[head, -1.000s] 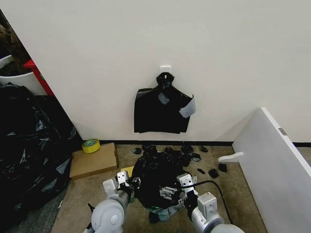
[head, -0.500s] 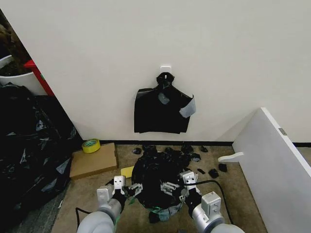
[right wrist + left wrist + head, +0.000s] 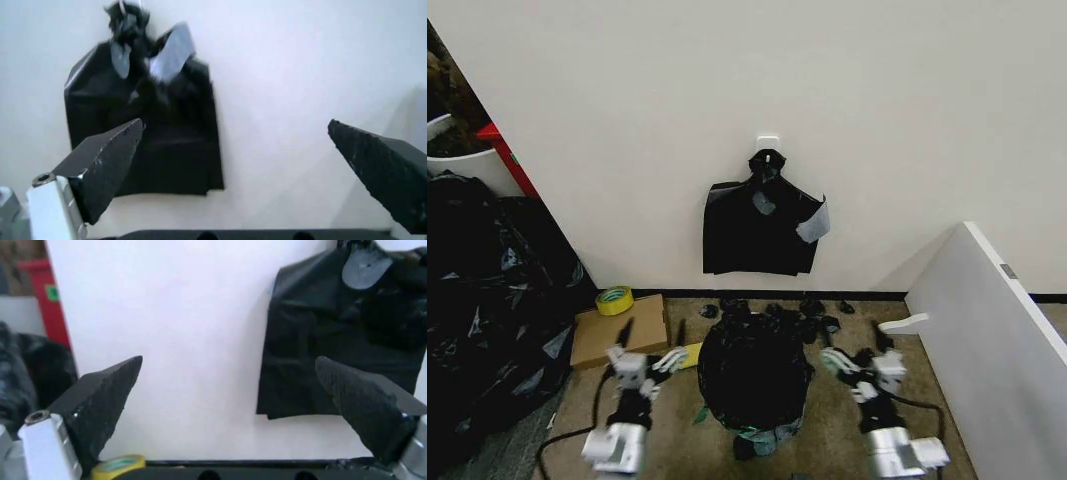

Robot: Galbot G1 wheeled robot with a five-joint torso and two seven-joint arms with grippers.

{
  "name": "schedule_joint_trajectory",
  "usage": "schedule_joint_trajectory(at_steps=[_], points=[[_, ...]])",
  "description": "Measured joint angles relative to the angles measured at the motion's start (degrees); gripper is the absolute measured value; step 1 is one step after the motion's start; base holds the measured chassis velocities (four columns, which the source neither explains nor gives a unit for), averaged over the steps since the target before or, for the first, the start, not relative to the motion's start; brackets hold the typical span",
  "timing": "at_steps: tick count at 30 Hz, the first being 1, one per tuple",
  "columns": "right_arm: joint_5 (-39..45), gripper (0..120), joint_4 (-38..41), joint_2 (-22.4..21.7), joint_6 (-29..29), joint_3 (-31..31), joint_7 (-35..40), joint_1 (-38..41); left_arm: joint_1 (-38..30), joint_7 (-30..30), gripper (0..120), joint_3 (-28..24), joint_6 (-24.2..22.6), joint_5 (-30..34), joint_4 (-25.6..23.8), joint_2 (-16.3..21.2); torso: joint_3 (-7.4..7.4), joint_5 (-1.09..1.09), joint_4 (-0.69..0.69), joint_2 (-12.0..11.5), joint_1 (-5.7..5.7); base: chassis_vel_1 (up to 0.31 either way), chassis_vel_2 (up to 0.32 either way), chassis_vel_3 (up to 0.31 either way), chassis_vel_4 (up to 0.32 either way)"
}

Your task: Place the garbage bag over the trash bin.

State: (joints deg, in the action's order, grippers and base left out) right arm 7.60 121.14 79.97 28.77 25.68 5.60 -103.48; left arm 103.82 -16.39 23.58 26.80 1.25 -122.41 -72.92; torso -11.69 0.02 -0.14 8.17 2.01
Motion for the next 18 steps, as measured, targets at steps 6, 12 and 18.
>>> schedule_joint_trajectory(at_steps=[6,12,18], points=[[-8.6,100,-0.2,3.4,8.1,1.5,-0.4,-4.2,6.8,0.1,100,1.8,5.2,-4.2,-3.2,-2.3,0.0,0.02,-0.01,0.0,0.0,0.0,0.0,0.0,0.0],[-13.3,100,1.3,5.4,8.2,0.2,0.3,-6.9,8.5,0.9,100,-1.0,5.7,-4.6,-5.1,-2.5,0.0,0.01,-0.01,0.0,0.0,0.0,0.0,0.0,0.0],[-13.7,100,2.2,5.5,6.6,-0.1,0.9,-7.2,8.2,0.9,100,-2.1,5.4,-4.7,-5.8,-2.3,0.0,0.01,-0.01,0.0,0.0,0.0,0.0,0.0,0.0]])
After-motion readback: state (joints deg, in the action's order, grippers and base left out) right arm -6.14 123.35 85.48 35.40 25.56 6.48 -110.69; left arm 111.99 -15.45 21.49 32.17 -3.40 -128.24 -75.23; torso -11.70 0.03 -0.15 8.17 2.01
